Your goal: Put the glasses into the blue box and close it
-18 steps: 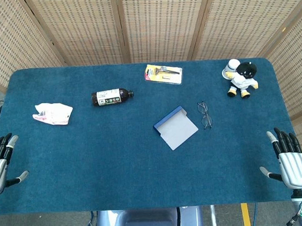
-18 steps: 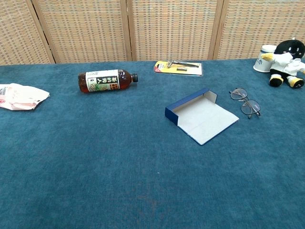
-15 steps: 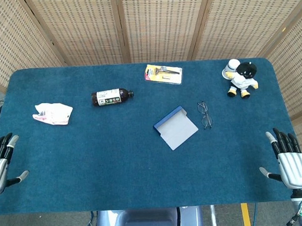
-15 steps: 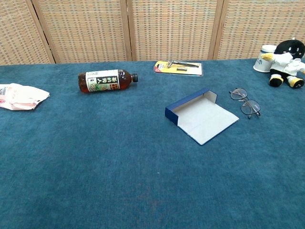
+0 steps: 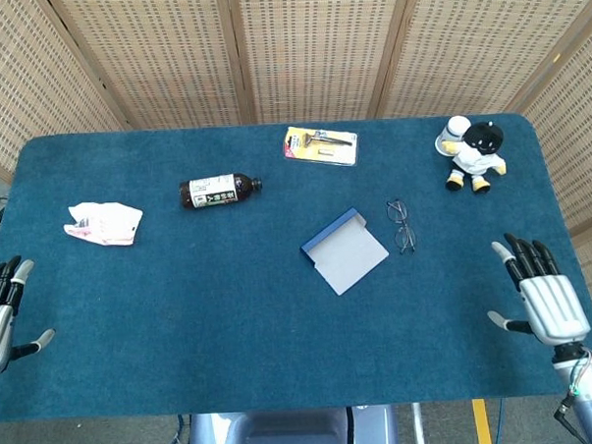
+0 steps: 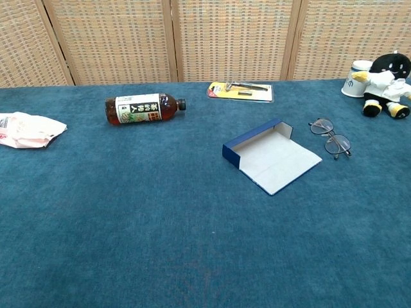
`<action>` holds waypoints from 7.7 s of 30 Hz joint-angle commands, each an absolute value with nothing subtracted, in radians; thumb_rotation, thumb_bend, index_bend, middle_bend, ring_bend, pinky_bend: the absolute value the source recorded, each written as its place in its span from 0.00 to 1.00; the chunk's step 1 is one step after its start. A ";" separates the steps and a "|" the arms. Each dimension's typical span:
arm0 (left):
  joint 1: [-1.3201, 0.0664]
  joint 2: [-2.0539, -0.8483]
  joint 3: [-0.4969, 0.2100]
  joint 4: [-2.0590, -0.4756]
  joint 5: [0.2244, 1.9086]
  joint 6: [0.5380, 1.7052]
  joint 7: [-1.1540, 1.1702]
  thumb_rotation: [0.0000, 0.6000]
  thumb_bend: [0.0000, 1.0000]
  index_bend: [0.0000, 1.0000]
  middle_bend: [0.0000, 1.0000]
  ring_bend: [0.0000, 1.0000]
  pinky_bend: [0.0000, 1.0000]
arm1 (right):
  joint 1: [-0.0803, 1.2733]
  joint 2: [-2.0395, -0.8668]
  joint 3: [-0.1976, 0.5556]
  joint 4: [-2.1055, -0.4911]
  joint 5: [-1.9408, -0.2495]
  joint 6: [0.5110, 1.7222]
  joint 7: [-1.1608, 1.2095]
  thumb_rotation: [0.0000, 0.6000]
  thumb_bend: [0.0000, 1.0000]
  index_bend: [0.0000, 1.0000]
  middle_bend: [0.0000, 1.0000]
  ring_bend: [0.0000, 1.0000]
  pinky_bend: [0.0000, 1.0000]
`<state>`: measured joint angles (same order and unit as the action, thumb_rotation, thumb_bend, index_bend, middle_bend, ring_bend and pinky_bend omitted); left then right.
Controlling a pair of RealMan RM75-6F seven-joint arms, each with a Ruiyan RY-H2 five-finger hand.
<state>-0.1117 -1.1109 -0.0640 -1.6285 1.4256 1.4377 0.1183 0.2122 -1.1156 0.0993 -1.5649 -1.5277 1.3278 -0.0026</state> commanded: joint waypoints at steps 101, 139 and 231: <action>-0.216 -1.139 -0.080 -1.645 1.258 1.279 0.227 1.00 0.00 0.00 0.00 0.00 0.00 | 0.799 -1.473 0.022 -0.832 -1.544 0.799 0.393 1.00 0.07 0.28 0.00 0.00 0.06; -0.227 -1.145 -0.080 -1.627 1.221 1.253 0.222 1.00 0.00 0.00 0.00 0.00 0.00 | 0.813 -1.735 -0.087 -0.397 -1.659 0.877 0.466 1.00 0.37 0.42 0.07 0.00 0.08; -0.237 -1.150 -0.065 -1.630 1.220 1.238 0.226 1.00 0.00 0.00 0.00 0.00 0.00 | 0.826 -1.773 -0.090 -0.368 -1.725 1.250 0.379 1.00 0.64 0.58 0.17 0.00 0.15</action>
